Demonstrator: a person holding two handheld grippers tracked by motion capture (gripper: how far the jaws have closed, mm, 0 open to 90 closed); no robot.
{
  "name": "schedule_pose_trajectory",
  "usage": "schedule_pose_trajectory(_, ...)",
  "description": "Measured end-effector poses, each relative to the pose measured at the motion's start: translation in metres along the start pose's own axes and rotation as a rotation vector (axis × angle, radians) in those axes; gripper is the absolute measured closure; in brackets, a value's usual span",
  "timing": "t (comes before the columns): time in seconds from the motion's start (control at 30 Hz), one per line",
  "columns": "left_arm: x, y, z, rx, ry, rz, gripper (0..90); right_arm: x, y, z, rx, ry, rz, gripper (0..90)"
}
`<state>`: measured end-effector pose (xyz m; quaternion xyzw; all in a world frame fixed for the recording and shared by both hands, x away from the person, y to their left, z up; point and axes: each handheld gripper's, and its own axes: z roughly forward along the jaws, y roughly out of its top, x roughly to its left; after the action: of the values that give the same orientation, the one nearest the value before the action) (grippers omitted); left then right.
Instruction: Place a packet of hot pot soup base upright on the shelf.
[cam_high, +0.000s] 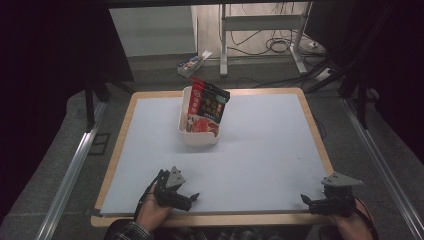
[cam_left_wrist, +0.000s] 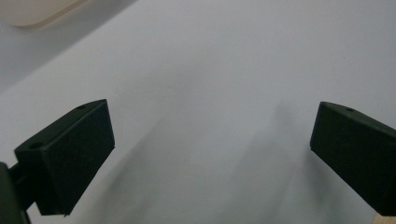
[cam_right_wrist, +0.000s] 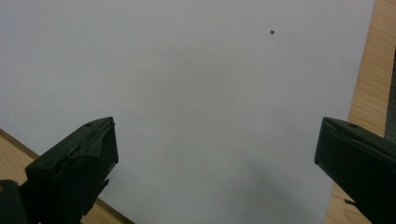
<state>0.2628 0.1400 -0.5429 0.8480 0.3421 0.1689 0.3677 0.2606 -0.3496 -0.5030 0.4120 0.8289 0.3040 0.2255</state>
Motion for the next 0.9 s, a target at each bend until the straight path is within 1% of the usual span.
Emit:
schedule_pose_trajectory(0.17, 0.000, 0.000, 0.002, 0.012, 0.005, 0.006, 0.0, 0.003, 0.002, 0.005, 0.042, -0.002, -0.019, 0.0)
schedule_pose_trajectory(0.27, 0.000, 0.000, 0.002, 0.015, 0.004, 0.010, 0.0, 0.004, 0.002, 0.007, 0.068, -0.001, -0.040, 0.0)
schedule_pose_trajectory(0.33, 0.000, 0.000, 0.003, 0.015, 0.004, 0.009, 0.0, 0.005, 0.002, 0.008, 0.075, -0.001, -0.048, 0.0)
schedule_pose_trajectory(0.37, 0.000, 0.000, 0.003, 0.016, 0.002, 0.003, 0.0, 0.007, 0.003, 0.011, 0.102, 0.006, -0.065, 0.0)
schedule_pose_trajectory(0.43, 0.001, 0.000, 0.004, 0.019, 0.001, 0.000, 0.0, 0.009, 0.004, 0.014, 0.131, 0.012, -0.089, 0.0)
schedule_pose_trajectory(0.47, 0.001, 0.000, 0.004, 0.019, 0.001, 0.000, 0.0, 0.010, 0.004, 0.015, 0.140, 0.010, -0.104, 0.0)
schedule_pose_trajectory(0.57, 0.001, 0.000, 0.005, 0.026, 0.000, -0.001, 0.0, 0.012, 0.004, 0.016, 0.147, 0.003, -0.118, 0.0)
schedule_pose_trajectory(0.67, 0.000, -0.001, 0.007, 0.033, -0.007, 0.001, 0.0, 0.010, 0.004, 0.017, 0.155, 0.022, -0.097, 0.0)
schedule_pose_trajectory(0.8, -0.001, 0.000, 0.009, 0.040, -0.015, 0.010, 0.0, 0.008, 0.004, 0.017, 0.160, 0.030, -0.089, 0.0)
schedule_pose_trajectory(0.9, 0.001, -0.001, 0.009, 0.038, -0.021, 0.000, 0.0, 0.006, 0.005, 0.018, 0.166, 0.051, -0.072, 0.7)
